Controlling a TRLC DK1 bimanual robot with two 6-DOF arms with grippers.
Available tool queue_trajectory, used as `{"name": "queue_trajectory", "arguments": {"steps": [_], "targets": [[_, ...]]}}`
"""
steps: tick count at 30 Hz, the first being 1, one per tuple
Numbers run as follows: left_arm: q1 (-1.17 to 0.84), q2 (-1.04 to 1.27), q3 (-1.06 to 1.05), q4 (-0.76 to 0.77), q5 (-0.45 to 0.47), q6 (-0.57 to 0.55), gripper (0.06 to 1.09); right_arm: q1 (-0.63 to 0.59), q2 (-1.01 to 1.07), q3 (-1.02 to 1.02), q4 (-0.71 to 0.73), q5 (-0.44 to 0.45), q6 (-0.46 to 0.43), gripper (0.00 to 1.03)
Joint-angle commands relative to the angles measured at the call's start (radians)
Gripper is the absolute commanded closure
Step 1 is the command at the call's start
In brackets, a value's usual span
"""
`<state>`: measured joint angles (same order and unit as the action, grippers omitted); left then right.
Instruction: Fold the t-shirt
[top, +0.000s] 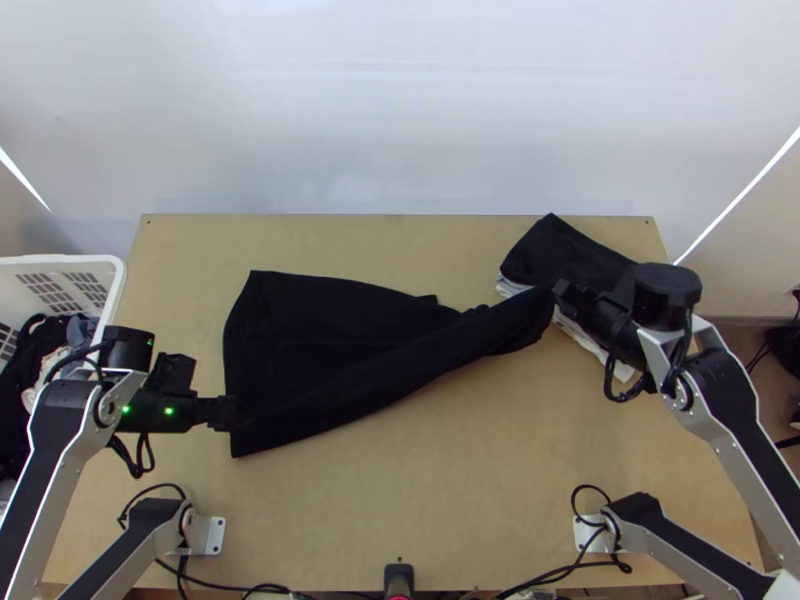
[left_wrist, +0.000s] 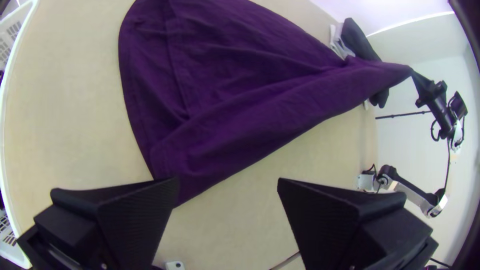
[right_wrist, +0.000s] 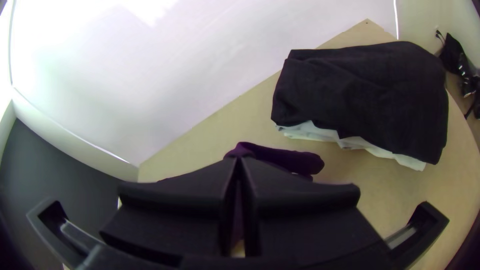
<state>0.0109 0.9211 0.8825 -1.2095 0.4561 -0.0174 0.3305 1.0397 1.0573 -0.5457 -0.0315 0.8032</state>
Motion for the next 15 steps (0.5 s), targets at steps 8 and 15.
{"name": "queue_trajectory", "arguments": {"steps": [8, 15], "targets": [[0.098, 0.18, -0.042, 0.13, -0.073, 0.114, 0.16, 0.004, 0.04, 0.0, 0.009, 0.002, 0.008, 1.0], [0.06, 0.292, -0.051, 0.197, -0.073, 0.143, 0.23, 0.013, 0.043, 0.012, 0.013, 0.002, 0.019, 1.0]]}}
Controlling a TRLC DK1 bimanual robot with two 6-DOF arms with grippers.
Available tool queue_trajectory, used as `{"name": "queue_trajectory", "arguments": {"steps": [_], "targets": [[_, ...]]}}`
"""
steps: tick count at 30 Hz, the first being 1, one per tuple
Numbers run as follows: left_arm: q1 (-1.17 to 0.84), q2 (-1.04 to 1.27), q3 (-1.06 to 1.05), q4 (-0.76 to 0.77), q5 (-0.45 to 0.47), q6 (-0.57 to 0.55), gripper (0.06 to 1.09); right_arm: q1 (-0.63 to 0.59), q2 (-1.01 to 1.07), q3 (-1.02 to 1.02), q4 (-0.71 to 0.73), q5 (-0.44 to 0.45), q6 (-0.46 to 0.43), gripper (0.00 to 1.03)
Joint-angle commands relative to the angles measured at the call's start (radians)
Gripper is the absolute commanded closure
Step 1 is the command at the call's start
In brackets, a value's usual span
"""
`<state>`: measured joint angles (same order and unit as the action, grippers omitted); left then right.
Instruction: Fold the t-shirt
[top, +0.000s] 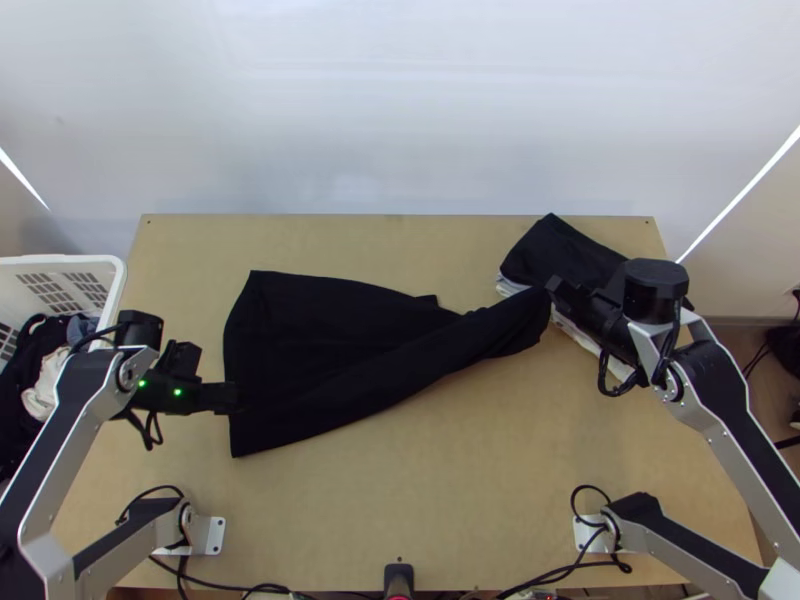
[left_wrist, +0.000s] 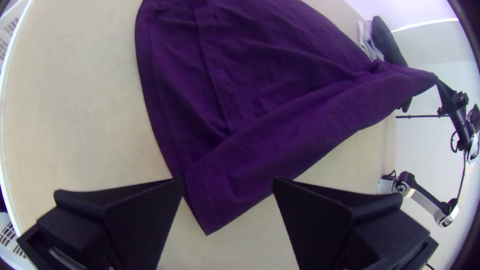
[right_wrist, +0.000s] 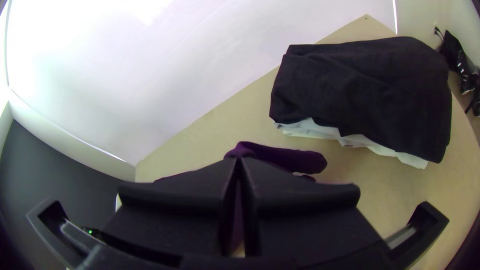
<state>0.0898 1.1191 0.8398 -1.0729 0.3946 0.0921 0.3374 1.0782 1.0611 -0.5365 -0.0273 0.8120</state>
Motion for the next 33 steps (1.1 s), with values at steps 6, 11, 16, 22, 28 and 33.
{"name": "queue_trajectory", "arguments": {"steps": [6, 11, 16, 22, 28, 33], "targets": [[-0.051, 0.14, -0.018, 0.082, -0.025, 0.02, 0.52, 0.006, 0.0, 0.014, 0.003, -0.002, 0.016, 1.0], [-0.071, 0.166, -0.041, 0.096, -0.062, 0.012, 0.52, 0.006, -0.006, 0.014, 0.003, -0.002, 0.016, 1.0], [-0.079, 0.199, -0.062, 0.119, -0.074, 0.018, 0.52, 0.006, -0.008, 0.017, 0.003, -0.002, 0.019, 1.0], [-0.096, 0.214, -0.1, 0.174, -0.086, 0.02, 0.67, 0.005, -0.012, 0.019, 0.003, -0.002, 0.019, 1.0], [-0.076, 0.174, -0.062, 0.241, -0.085, -0.015, 1.05, 0.002, -0.023, 0.022, 0.001, -0.002, 0.018, 1.0], [-0.002, 0.252, 0.205, 0.318, -0.083, -0.121, 1.05, -0.005, -0.015, 0.023, 0.02, -0.002, 0.016, 1.0]]}}
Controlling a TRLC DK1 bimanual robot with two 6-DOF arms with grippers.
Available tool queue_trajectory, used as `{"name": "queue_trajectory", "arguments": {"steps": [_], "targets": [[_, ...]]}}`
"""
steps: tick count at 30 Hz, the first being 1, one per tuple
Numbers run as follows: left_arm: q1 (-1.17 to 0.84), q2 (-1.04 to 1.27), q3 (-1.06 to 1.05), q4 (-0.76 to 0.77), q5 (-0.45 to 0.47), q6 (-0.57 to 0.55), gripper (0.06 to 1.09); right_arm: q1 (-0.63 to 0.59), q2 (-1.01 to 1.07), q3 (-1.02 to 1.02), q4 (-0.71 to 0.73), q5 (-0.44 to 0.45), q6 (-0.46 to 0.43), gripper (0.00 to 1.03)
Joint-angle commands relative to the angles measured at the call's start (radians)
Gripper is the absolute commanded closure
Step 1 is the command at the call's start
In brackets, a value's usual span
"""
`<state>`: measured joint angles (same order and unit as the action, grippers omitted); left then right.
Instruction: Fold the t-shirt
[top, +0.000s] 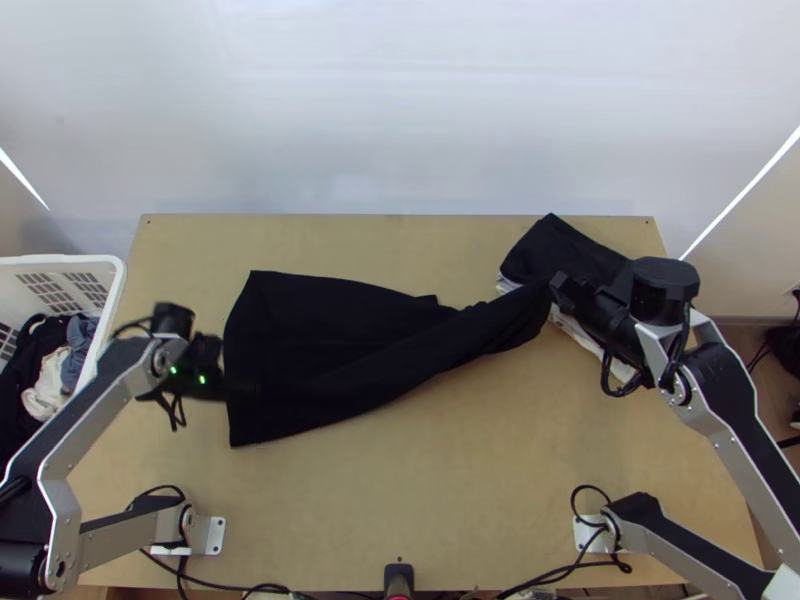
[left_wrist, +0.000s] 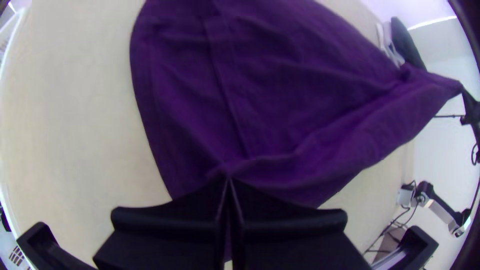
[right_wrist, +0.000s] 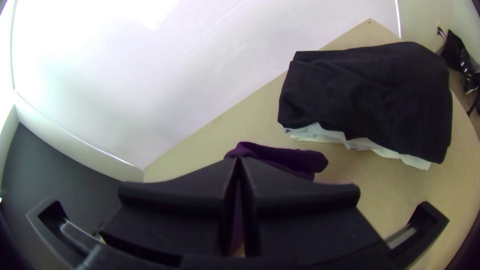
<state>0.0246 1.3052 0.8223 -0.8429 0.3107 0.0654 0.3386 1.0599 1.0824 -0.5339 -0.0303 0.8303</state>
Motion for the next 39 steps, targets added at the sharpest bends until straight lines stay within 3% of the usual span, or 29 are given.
{"name": "queue_trajectory", "arguments": {"steps": [1, 7, 10, 13, 15, 17, 24, 29, 33, 36, 39], "targets": [[0.081, 0.123, 0.314, 0.097, 0.001, -0.131, 1.05, -0.006, 0.009, 0.001, 0.025, 0.001, 0.0, 1.0], [0.106, 0.373, 0.972, 0.019, -0.009, -0.411, 1.05, 0.004, 0.012, -0.004, 0.055, 0.001, 0.001, 1.0], [0.077, 0.335, 1.123, -0.088, 0.03, -0.441, 1.05, 0.004, 0.003, -0.009, 0.055, 0.001, 0.001, 1.0], [0.04, 0.203, 1.038, -0.317, 0.131, -0.388, 1.05, -0.001, -0.006, -0.018, 0.054, 0.001, -0.002, 1.0], [0.029, 0.114, 0.933, -0.518, 0.251, -0.345, 1.05, -0.01, -0.009, -0.019, 0.049, 0.001, -0.003, 1.0], [-0.002, -0.024, 0.744, -0.614, 0.32, -0.323, 1.05, -0.015, -0.012, -0.021, 0.046, 0.001, -0.005, 1.0], [-0.21, -0.419, 0.27, -0.598, 0.309, -0.365, 1.05, -0.013, -0.014, -0.027, 0.043, 0.001, 0.001, 1.0], [-0.219, -0.368, 0.121, -0.584, 0.288, -0.406, 1.05, 0.0, -0.001, -0.027, 0.043, 0.001, 0.009, 1.0], [-0.35, -0.354, 0.052, -0.558, 0.281, -0.452, 1.05, 0.013, -0.001, -0.032, 0.04, 0.001, 0.016, 1.0], [-0.433, -0.313, 0.043, -0.475, 0.208, -0.489, 1.05, 0.013, 0.003, -0.038, 0.04, 0.001, 0.016, 1.0], [-0.528, -0.251, 0.011, -0.427, 0.197, -0.504, 1.05, 0.017, 0.012, -0.036, 0.041, 0.001, 0.02, 1.0]]}}
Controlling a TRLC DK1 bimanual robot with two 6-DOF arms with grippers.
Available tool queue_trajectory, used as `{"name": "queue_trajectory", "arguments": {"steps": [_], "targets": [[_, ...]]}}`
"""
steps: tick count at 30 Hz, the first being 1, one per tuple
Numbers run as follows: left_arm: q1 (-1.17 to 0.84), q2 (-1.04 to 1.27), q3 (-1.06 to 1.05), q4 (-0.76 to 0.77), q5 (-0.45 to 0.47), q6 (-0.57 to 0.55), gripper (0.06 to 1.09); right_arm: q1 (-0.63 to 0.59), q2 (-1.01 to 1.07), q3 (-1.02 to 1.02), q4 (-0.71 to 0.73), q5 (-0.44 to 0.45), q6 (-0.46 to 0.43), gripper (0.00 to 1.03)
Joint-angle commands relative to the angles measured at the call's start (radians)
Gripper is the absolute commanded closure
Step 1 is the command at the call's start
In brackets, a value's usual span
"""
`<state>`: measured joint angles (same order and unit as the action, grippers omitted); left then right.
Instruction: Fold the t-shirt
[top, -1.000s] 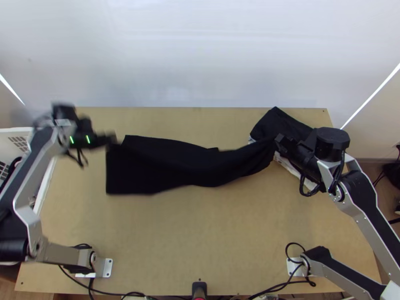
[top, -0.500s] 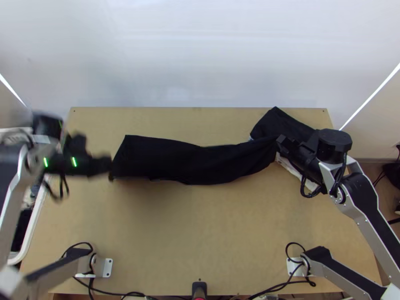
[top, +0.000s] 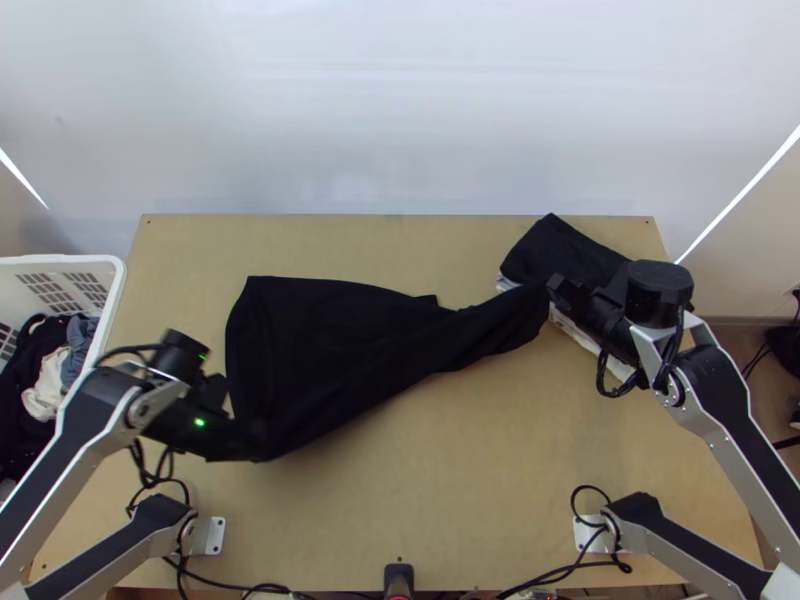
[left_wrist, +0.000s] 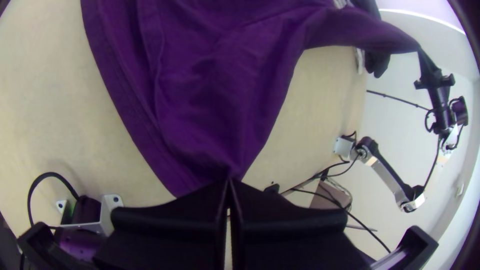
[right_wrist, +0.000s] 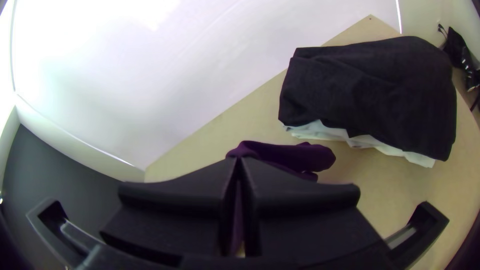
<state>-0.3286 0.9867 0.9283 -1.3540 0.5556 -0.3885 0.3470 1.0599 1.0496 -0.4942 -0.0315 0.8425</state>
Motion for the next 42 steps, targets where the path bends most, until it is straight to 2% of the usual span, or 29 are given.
{"name": "queue_trajectory", "arguments": {"steps": [1, 6, 10, 11, 12, 13, 15, 16, 19, 22, 25, 31, 33, 35, 41, 42], "targets": [[-0.205, 0.095, -0.097, 0.089, -0.049, -0.05, 1.05, 0.009, 0.014, 0.0, 0.002, 0.002, 0.007, 1.0], [-0.326, 0.26, -0.082, 0.095, -0.054, -0.021, 1.05, 0.009, 0.02, -0.005, 0.005, 0.002, 0.009, 1.0], [-0.323, 0.385, -0.074, 0.199, -0.072, 0.016, 1.05, 0.004, 0.02, -0.008, 0.011, 0.002, 0.01, 1.0], [-0.32, 0.417, -0.06, 0.208, -0.074, 0.031, 1.0, 0.001, 0.02, -0.008, 0.013, 0.002, 0.01, 1.0], [-0.319, 0.44, -0.043, 0.208, -0.083, 0.053, 0.86, 0.0, 0.02, -0.007, 0.013, 0.002, 0.01, 1.0], [-0.32, 0.449, -0.025, 0.204, -0.088, 0.079, 0.67, 0.0, 0.02, -0.007, 0.013, 0.002, 0.009, 1.0], [-0.32, 0.463, 0.012, 0.193, -0.086, 0.125, 0.16, -0.002, 0.02, -0.003, 0.013, 0.002, 0.009, 1.0], [-0.32, 0.464, 0.038, 0.179, -0.088, 0.149, 0.11, -0.005, 0.02, -0.002, 0.013, 0.004, 0.007, 1.0], [-0.299, 0.469, 0.098, 0.191, -0.086, 0.165, 0.11, -0.008, 0.025, 0.0, 0.013, 0.002, 0.003, 1.0], [-0.216, 0.452, 0.147, 0.242, -0.086, 0.114, 0.11, -0.009, 0.032, 0.0, 0.014, 0.004, 0.003, 1.0], [-0.128, 0.452, 0.145, 0.247, -0.089, 0.117, 0.11, -0.009, 0.035, 0.0, 0.016, 0.002, 0.003, 1.0], [-0.078, 0.402, 0.101, 0.234, -0.301, 0.175, 0.11, -0.017, 0.037, 0.001, 0.019, 0.004, -0.002, 1.0], [-0.079, 0.375, 0.086, 0.224, -0.31, 0.181, 0.11, -0.019, 0.037, 0.0, 0.017, 0.004, -0.002, 1.0], [-0.089, 0.357, 0.072, 0.204, -0.312, 0.181, 0.16, -0.019, 0.04, 0.0, 0.02, 0.002, 0.0, 1.0], [-0.107, 0.366, 0.007, 0.237, -0.368, 0.18, 0.18, -0.014, 0.048, 0.015, 0.029, 0.002, 0.007, 1.0], [-0.11, 0.371, -0.002, 0.248, -0.387, 0.18, 0.26, -0.014, 0.049, 0.018, 0.029, 0.002, 0.007, 1.0]]}}
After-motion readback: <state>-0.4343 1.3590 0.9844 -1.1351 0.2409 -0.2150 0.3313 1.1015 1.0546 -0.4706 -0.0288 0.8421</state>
